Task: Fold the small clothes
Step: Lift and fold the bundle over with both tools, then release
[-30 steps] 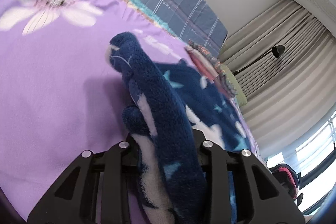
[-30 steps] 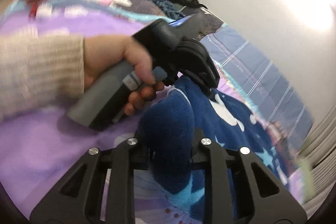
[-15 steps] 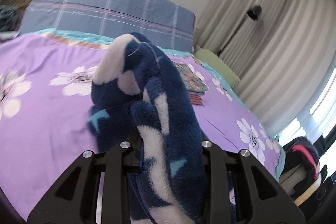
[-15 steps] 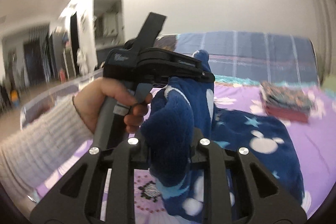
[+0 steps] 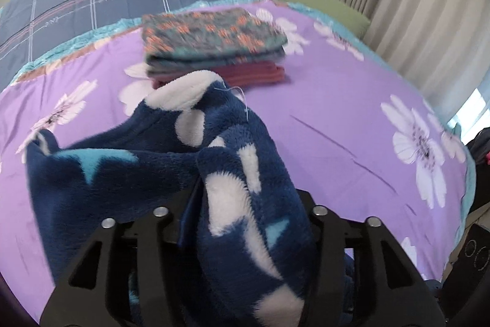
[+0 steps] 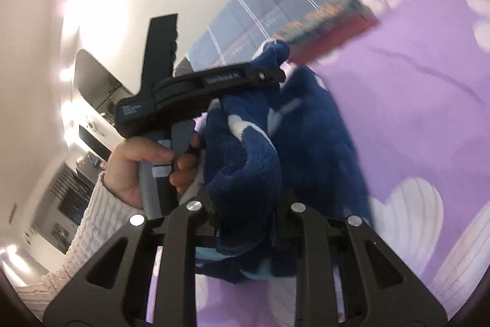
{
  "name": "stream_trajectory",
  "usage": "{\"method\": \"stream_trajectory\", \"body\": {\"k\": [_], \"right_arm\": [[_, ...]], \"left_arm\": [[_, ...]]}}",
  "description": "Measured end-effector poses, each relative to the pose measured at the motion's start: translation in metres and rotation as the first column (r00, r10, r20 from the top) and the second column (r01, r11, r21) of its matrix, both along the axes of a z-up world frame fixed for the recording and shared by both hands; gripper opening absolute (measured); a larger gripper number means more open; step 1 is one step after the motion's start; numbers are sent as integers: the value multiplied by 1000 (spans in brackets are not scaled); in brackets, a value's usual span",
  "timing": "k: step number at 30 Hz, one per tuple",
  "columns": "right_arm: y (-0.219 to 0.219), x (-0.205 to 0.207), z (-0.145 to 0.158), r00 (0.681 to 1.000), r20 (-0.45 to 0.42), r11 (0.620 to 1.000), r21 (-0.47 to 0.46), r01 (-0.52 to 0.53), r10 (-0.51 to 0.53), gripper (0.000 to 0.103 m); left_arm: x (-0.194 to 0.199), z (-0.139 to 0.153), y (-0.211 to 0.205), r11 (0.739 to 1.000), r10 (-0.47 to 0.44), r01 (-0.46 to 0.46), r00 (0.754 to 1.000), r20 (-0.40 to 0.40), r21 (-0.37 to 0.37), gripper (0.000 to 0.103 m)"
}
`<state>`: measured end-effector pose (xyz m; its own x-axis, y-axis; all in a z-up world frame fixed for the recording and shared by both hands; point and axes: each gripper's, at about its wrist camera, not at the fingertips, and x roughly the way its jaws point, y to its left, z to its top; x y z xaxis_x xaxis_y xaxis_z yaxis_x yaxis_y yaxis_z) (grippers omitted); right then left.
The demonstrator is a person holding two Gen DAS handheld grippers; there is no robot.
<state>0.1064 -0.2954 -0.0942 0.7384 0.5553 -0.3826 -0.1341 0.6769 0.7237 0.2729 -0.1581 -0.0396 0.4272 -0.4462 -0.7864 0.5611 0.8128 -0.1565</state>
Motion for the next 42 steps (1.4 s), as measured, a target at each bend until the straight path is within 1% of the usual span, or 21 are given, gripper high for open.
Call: {"method": "stream_trajectory", "body": {"k": [5, 7, 9, 10, 12, 14, 16, 18, 19, 21, 22, 24, 26, 28, 30, 33, 34, 36, 38, 40, 42], "right_arm": [[-13, -8, -23, 1000, -21, 998, 63, -3, 4, 22], [-13, -7, -25, 1000, -24, 998, 67, 1, 0, 22], [-13, -9, -27, 1000, -28, 997, 72, 2, 0, 22], [-14, -10, -29, 1000, -31, 997, 74, 0, 2, 22], [-16, -12, -32, 999, -37, 997, 81, 3, 0, 22], [-17, -14, -34, 999, -38, 996, 92, 0, 4, 22], [-17, -15, -34, 999, -37, 996, 94, -1, 5, 22], [-16, -17, -33, 999, -34, 996, 88, -1, 4, 22], [-15, -18, -32, 999, -34, 996, 85, 0, 3, 22], [-15, -20, -32, 999, -37, 997, 79, 2, 1, 22], [-15, -18, -32, 999, -39, 997, 75, 3, 0, 22], [-15, -21, -31, 999, -44, 998, 67, 3, 0, 22], [-14, -22, -30, 999, -50, 999, 46, 9, -6, 24], [-15, -26, -26, 998, -64, 1000, 4, 24, -23, 30], [-23, -33, -19, 996, -64, 997, -51, 57, -60, 41], [-43, -53, 9, 986, 22, 973, -159, 169, -168, 41], [-45, -56, 17, 984, 49, 969, -169, 179, -174, 41], [-45, -58, 33, 984, 104, 972, -174, 161, -144, 26], [-33, -51, 46, 986, 143, 973, -200, 111, -83, 19], [-9, -39, 52, 985, 168, 964, -257, 69, -26, 18], [11, -22, 46, 991, 137, 947, -318, 47, -3, 18]], "left_arm": [[-5, 1, -13, 999, -26, 26, 1000, 12, 24, 59], [-6, 6, -16, 999, -39, 39, 999, 12, -3, 62], [-12, 20, -11, 998, -45, 46, 999, 23, -50, 62], [-20, 33, -3, 995, -46, 51, 997, 58, -80, 62], [-39, 54, 14, 994, -55, 68, 988, 144, -89, 62], [-58, 70, 36, 998, -45, 54, 967, 249, -29, 62], [-64, 71, 55, 1000, -13, 9, 961, 276, 18, 62], [-61, 62, 74, 999, 11, -20, 968, 251, 32, 61], [-59, 51, 87, 999, 27, -32, 976, 217, 18, 58], [-53, 38, 98, 999, 33, -33, 986, 163, -3, 36], [-51, 30, 101, 999, 34, -34, 990, 138, -4, 33], [-48, 20, 96, 1000, 9, -9, 989, 145, 3, 30], [-42, 9, 81, 1000, -28, 28, 994, 109, 2, 27], [-39, 2, 67, 997, -77, 77, 993, 87, 4, 27], [-39, -4, 53, 995, -95, 93, 991, 96, 30, 28], [-40, -11, 36, 990, -130, 121, 984, 119, 76, 27], [-39, -14, 33, 988, -137, 128, 983, 119, 84, 27], [-38, -15, 32, 988, -141, 132, 983, 113, 84, 27], [-37, -16, 33, 987, -147, 137, 983, 114, 85, 27], [-38, -17, 33, 987, -147, 137, 981, 122, 87, 27], [-38, -17, 34, 988, -140, 131, 982, 127, 82, 27]]}}
